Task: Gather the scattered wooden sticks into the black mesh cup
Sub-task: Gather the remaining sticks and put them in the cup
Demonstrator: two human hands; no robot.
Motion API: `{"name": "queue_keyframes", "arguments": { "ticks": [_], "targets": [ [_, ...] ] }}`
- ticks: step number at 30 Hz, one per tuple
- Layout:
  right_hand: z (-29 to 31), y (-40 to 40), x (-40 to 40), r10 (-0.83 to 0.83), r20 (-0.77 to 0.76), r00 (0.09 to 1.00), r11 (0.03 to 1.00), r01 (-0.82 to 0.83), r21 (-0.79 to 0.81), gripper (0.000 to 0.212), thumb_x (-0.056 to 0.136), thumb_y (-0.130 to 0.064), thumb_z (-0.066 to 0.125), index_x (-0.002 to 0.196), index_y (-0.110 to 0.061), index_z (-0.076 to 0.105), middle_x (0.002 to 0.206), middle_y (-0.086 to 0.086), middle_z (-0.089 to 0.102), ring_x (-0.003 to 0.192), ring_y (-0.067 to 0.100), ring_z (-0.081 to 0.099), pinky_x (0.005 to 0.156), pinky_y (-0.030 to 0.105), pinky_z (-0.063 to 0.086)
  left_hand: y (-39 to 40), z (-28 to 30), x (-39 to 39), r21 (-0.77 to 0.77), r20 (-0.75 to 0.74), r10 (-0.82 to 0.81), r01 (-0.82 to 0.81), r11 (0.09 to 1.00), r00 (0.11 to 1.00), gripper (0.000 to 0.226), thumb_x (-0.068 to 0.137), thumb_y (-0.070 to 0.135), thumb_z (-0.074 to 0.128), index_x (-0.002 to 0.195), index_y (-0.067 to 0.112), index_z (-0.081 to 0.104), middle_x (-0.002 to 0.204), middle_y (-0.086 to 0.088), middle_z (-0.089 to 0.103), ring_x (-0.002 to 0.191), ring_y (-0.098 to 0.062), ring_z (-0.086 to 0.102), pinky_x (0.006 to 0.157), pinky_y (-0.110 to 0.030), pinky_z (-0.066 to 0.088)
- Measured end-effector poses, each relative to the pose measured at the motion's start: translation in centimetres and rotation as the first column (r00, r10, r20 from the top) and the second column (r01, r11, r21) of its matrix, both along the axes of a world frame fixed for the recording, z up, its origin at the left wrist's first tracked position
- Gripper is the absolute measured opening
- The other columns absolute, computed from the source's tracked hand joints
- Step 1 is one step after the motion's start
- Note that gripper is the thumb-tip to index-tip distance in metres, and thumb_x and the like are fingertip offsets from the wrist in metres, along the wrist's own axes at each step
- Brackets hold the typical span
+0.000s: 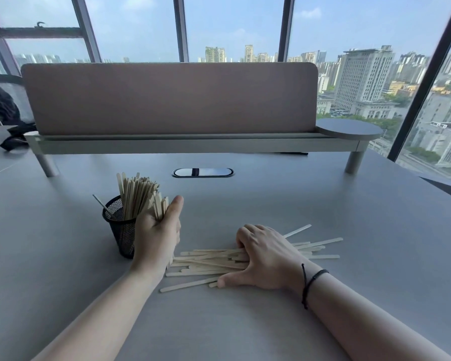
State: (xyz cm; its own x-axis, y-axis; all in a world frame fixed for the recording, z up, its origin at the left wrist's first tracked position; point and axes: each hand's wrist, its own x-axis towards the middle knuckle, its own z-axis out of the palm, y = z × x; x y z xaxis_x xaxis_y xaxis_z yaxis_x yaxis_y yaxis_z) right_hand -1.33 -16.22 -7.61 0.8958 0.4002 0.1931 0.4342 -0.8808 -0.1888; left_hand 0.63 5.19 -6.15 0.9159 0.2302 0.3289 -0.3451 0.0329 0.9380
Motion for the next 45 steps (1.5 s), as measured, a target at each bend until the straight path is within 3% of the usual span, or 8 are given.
{"name": "queue_keyframes", "arguments": {
  "ticks": [8,13,19,21,24,30,38,45],
  "targets": [
    [-0.4,-0.1,-0.3,0.010,0.053,0.999,0.999,-0.012,0.037,0.079,0.055,-0.097,0.052,0.083,-0.023,0.046,0.082,-0.009,0.049,0.079,0.016,0.048,0.072,0.032,0.041,-1.5,-1.4,-1.1,0.043,-0.071,-0.089,0.092,0.995,0.993,0.059,0.081,0.054,0.064,0.056,0.019,0.023,0.048,0.001,0.024,0.046,-0.014,0.020,0.048,-0.039,0.015],
    [-0.3,-0.2,-0.4,0.000,0.025,1.000,0.999,-0.001,0.044,0.078,0.057,-0.098,0.049,0.089,-0.027,0.047,0.083,-0.009,0.057,0.081,0.018,0.055,0.071,0.035,0.045,-2.2,-0.8,-1.6,-0.034,-0.031,-0.101,0.100,0.994,0.994,0.054,0.090,0.042,0.058,0.054,0.019,0.025,0.045,0.006,0.021,0.043,-0.012,0.017,0.045,-0.029,0.012],
    [-0.3,0.0,-0.6,0.007,0.060,0.998,1.000,-0.007,-0.005,0.072,0.066,-0.092,0.046,0.076,-0.020,0.050,0.071,-0.005,0.060,0.072,0.022,0.058,0.061,0.036,0.042,-1.6,1.4,-1.8,-0.108,0.082,-0.072,0.081,0.991,0.994,0.056,0.093,0.037,0.056,0.053,0.017,0.023,0.045,0.006,0.021,0.046,-0.018,0.011,0.045,-0.033,0.010],
    [-0.4,0.0,-0.6,-0.003,0.055,0.999,1.000,0.004,-0.008,0.077,0.064,-0.093,0.042,0.074,-0.017,0.051,0.071,-0.003,0.061,0.072,0.023,0.058,0.064,0.037,0.047,-1.3,2.2,-1.7,-0.176,0.062,-0.061,0.071,0.982,0.996,0.056,0.093,0.036,0.056,0.049,0.026,0.024,0.042,0.007,0.021,0.041,-0.014,0.014,0.044,-0.029,0.010],
    [-0.4,-0.1,-0.5,0.001,0.041,0.999,1.000,0.000,-0.023,0.081,0.062,-0.095,0.037,0.071,-0.016,0.048,0.074,-0.001,0.060,0.073,0.024,0.056,0.064,0.039,0.046,-0.9,2.4,-1.4,-0.255,0.018,-0.077,0.079,0.964,0.997,0.062,0.095,0.034,0.059,0.048,0.024,0.020,0.041,0.008,0.021,0.037,-0.011,0.016,0.045,-0.027,0.009],
    [-0.4,-0.2,-0.9,0.066,0.063,0.996,0.996,-0.062,-0.058,0.066,0.073,-0.087,0.038,0.075,-0.021,0.043,0.084,0.001,0.058,0.079,0.027,0.058,0.065,0.039,0.043,-0.7,2.6,-1.6,-0.263,-0.015,-0.067,0.060,0.963,0.998,0.065,0.100,0.025,0.055,0.041,0.026,0.028,0.040,0.010,0.022,0.036,-0.009,0.016,0.046,-0.029,0.008],
    [-0.3,0.1,-1.2,0.087,0.069,0.994,0.996,-0.086,-0.007,0.055,0.085,-0.076,0.048,0.092,-0.021,0.050,0.086,0.001,0.067,0.081,0.031,0.062,0.067,0.040,0.048,-0.5,1.9,-4.0,-0.137,0.007,-0.123,0.122,0.983,0.992,0.056,0.090,0.035,0.057,0.043,0.027,0.028,0.042,0.006,0.021,0.040,-0.013,0.015,0.045,-0.026,0.012],
    [-0.3,0.1,-1.4,0.107,0.087,0.990,0.993,-0.102,-0.055,0.056,0.092,-0.071,0.040,0.086,-0.016,0.049,0.086,0.006,0.067,0.081,0.036,0.062,0.065,0.041,0.047,-0.7,1.9,-4.5,-0.169,-0.004,-0.134,0.131,0.977,0.991,0.059,0.095,0.031,0.058,0.044,0.028,0.028,0.043,0.006,0.021,0.041,-0.013,0.014,0.042,-0.022,0.015]
  ]
}}
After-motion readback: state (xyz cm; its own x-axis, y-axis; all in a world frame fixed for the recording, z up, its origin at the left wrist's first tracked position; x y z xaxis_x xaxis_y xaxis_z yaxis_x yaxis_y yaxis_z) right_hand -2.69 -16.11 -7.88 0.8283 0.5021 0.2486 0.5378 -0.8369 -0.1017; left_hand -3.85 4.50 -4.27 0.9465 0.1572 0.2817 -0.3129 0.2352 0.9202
